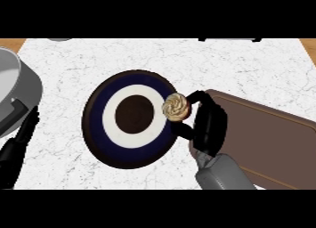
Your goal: Pick the cupcake from the tray and place it in the plate
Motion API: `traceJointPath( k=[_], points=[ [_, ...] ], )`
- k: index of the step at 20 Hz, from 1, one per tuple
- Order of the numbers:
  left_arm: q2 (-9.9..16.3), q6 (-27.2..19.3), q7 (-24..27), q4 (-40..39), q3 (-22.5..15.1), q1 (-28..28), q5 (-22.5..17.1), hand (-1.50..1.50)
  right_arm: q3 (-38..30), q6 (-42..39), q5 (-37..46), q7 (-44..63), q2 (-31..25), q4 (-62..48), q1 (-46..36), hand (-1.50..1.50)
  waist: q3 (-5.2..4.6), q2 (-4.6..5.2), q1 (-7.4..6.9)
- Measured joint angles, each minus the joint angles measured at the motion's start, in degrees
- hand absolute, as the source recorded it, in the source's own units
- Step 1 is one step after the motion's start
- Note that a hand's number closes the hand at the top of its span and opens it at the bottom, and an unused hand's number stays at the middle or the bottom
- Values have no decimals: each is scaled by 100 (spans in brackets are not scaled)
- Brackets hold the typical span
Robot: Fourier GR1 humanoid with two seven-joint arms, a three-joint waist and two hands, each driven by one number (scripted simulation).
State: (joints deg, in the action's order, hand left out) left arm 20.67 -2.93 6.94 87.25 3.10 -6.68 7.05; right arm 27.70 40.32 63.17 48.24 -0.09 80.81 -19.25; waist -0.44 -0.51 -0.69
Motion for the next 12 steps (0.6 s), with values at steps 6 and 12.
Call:
traceJointPath(
  k=[6, 12],
  points=[
    [-68, 29, -118, -104, -131, 326, 84, 0, 390, -211, -55, 1367, -23, -455, -1251, -150, 28, 63, -201],
    [-98, 69, -62, -181, -165, 412, 104, 0, 458, 9, -180, 1743, -47, -1071, -1796, -150, 37, 85, -291]
  ],
)
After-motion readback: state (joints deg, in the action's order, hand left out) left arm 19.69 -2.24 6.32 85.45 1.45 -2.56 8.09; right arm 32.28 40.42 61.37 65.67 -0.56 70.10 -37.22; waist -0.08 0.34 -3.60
